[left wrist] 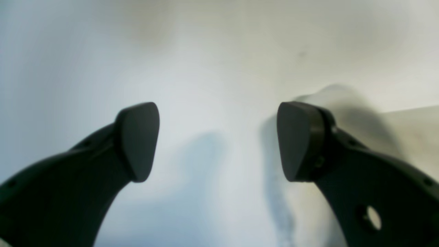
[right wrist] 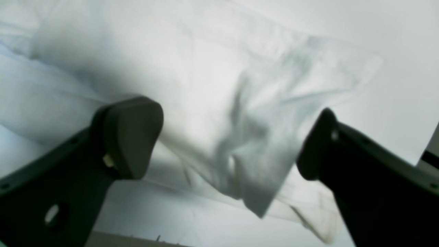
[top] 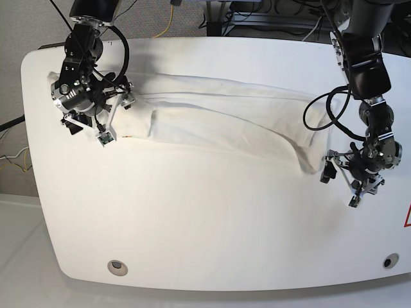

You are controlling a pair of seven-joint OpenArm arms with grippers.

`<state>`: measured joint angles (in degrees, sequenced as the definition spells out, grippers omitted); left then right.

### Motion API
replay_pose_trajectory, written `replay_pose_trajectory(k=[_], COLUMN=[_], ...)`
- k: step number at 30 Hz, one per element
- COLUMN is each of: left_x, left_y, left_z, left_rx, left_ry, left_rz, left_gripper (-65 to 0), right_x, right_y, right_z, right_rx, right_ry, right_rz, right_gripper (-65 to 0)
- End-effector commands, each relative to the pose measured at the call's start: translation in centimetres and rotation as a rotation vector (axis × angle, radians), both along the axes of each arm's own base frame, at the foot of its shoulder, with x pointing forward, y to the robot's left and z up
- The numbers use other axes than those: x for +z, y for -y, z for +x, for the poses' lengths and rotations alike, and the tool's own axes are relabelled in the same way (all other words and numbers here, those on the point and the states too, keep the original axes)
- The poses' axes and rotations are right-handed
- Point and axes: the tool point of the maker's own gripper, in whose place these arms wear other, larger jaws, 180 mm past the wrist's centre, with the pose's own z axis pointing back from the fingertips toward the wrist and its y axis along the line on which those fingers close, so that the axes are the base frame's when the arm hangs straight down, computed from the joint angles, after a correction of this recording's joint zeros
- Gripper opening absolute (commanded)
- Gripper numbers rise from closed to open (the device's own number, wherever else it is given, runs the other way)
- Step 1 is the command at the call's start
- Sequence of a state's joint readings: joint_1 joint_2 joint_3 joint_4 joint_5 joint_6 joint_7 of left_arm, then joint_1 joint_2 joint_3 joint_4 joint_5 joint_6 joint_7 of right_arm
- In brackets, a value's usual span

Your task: Fold the T-shirt properly

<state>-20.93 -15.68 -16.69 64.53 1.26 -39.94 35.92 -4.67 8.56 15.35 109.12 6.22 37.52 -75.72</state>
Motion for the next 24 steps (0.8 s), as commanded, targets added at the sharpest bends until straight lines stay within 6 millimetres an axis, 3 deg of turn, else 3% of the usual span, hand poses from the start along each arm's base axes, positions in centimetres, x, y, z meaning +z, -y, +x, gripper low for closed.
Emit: replay_pose_trajectory(k=[1, 7, 13, 24], left_x=[2.9, 3.7, 3.9, 1.5], left_y=[1.2, 4.8, 6.8, 7.5], left_z=[1.7, 2.1, 2.1, 0.4], left_rx=[-0.007, -0.035, -0.049, -0.048], left_ry=[0.078, 0.081, 0.09, -0.016], left_rz=[-0.017, -0.039, -0.063, -0.062], left_gripper=[-13.8, -13.8, -13.8, -13.8], right_x=[1.0, 1.2, 1.2, 1.2], right_y=[-1.0, -2.5, -2.9, -2.7], right_z=[1.1, 1.8, 1.8, 1.8], right_rx=[0.03, 0.077, 0.092, 0.087], right_ry=[0.043, 0.053, 0.051, 0.05], right_rz=[0.01, 0.017, 0.014, 0.013], right_gripper=[-6.6, -6.6, -6.6, -6.6])
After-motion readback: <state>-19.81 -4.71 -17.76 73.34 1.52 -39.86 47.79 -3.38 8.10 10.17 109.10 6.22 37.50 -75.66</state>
